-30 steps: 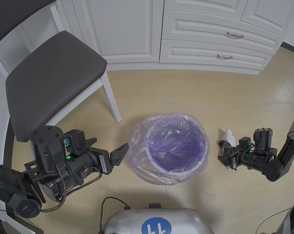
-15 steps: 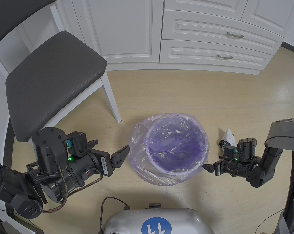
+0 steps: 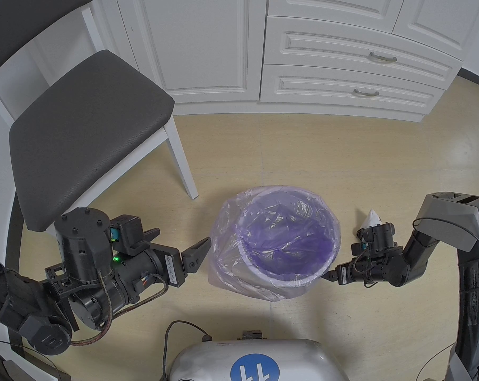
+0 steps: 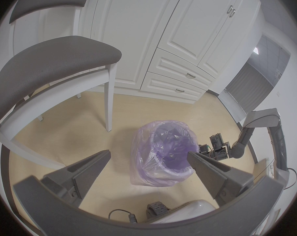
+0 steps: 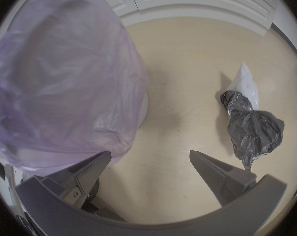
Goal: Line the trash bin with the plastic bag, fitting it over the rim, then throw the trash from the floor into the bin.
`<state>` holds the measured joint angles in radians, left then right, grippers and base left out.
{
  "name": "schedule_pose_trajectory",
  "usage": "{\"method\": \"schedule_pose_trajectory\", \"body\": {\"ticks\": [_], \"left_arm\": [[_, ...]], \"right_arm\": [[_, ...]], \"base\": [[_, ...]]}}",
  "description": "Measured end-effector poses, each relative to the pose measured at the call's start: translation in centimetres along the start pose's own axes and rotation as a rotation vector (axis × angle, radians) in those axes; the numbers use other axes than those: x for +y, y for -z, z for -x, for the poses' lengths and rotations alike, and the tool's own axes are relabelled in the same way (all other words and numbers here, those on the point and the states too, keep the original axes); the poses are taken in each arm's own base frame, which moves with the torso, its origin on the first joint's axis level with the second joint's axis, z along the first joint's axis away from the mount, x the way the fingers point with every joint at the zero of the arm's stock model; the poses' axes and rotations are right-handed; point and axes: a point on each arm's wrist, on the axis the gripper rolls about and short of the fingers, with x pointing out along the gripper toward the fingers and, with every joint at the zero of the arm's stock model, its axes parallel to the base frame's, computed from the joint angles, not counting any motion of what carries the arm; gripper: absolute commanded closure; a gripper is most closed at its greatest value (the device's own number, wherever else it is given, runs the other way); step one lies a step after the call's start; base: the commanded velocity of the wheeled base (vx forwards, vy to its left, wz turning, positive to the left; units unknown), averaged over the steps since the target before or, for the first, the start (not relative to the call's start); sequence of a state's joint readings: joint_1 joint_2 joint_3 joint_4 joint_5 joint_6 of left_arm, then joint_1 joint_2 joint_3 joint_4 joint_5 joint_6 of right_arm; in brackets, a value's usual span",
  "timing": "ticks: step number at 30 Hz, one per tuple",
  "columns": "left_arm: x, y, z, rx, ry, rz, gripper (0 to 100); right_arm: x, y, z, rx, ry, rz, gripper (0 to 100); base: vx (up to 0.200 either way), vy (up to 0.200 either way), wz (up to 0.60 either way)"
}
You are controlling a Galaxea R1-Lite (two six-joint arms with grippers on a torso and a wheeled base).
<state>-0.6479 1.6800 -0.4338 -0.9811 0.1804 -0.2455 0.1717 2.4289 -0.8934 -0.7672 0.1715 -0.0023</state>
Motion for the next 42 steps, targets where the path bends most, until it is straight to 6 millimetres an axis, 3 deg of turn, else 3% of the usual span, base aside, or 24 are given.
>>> {"method": "schedule_pose_trajectory", "body": {"ticks": [7, 13, 19, 25, 29, 42], "left_arm": [[0.1, 0.6, -0.6, 0.025, -0.010, -0.004, 0], [0.0, 0.8, -1.0, 0.035, -0.006, -0.003, 0], [-0.6, 0.2, -3.4, 0.034, 0.006, -0.015, 0], [-1.5, -0.8, -7.2, 0.069, -0.028, -0.055, 0], [-1.6, -0.4, -9.4, 0.101, -0.070, -0.085, 0], [-1.7, 0.4, -10.6, 0.134, -0.079, -0.174, 0]], "right_arm": [[-0.9, -1.0, -0.5, -0.004, 0.020, -0.052, 0], [-1.0, -0.9, 1.2, 0.003, -0.010, -0.029, 0], [-1.3, -1.0, 2.8, -0.006, -0.047, 0.026, 0], [-1.6, -0.9, 3.5, -0.007, -0.048, 0.038, 0], [-2.0, -0.8, 3.9, -0.006, -0.042, 0.040, 0], [-2.8, -1.2, 5.7, -0.023, -0.013, 0.057, 0]], "base": [[0.000, 0.000, 0.00], [0.000, 0.000, 0.00], [0.000, 0.000, 0.00], [0.000, 0.000, 0.00], [0.000, 0.000, 0.00], [0.000, 0.000, 0.00]]}}
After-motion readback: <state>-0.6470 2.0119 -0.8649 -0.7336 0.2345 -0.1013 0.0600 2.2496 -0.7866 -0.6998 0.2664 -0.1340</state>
